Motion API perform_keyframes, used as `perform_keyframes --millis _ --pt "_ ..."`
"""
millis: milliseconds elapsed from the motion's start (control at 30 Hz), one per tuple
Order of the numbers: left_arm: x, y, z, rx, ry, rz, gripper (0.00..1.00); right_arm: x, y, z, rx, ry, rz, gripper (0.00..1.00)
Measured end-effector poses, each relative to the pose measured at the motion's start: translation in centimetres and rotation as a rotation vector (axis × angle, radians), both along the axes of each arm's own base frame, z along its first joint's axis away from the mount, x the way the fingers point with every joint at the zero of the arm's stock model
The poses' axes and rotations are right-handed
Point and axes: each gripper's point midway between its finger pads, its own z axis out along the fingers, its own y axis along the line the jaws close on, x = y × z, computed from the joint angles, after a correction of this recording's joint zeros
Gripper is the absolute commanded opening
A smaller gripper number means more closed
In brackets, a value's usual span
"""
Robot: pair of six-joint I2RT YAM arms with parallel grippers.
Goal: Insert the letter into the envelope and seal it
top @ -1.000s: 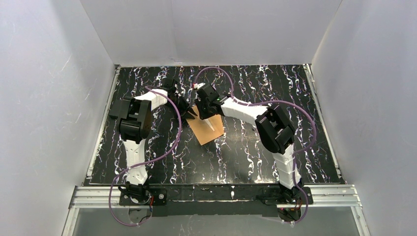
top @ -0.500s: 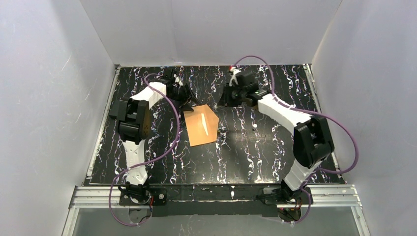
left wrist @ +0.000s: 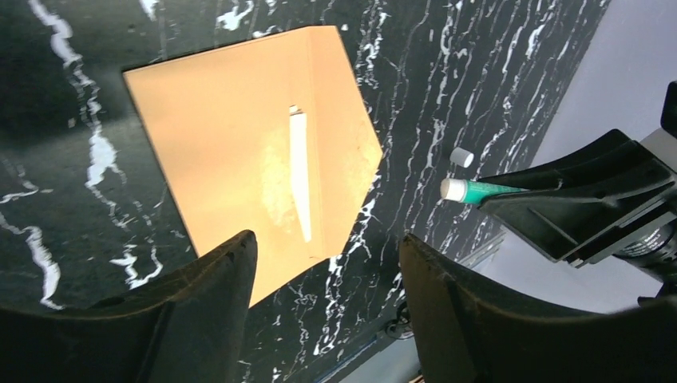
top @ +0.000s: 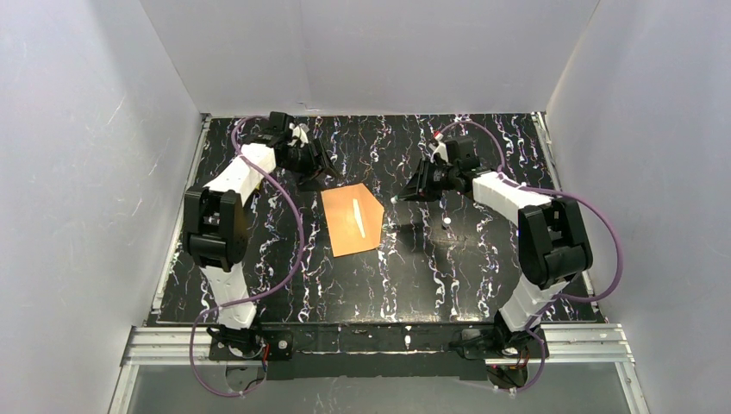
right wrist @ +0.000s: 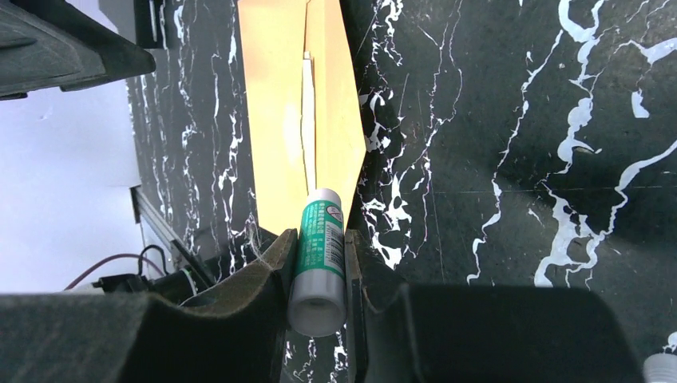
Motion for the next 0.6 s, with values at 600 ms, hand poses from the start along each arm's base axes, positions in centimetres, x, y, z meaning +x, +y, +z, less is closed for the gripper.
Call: perform_keyframes --millis 600 --pt "-2.8 3.0 -3.4 0.131 0.071 -0.004 0.79 -0.2 0.2 -5.7 0.274 0.291 -0.004 0.09"
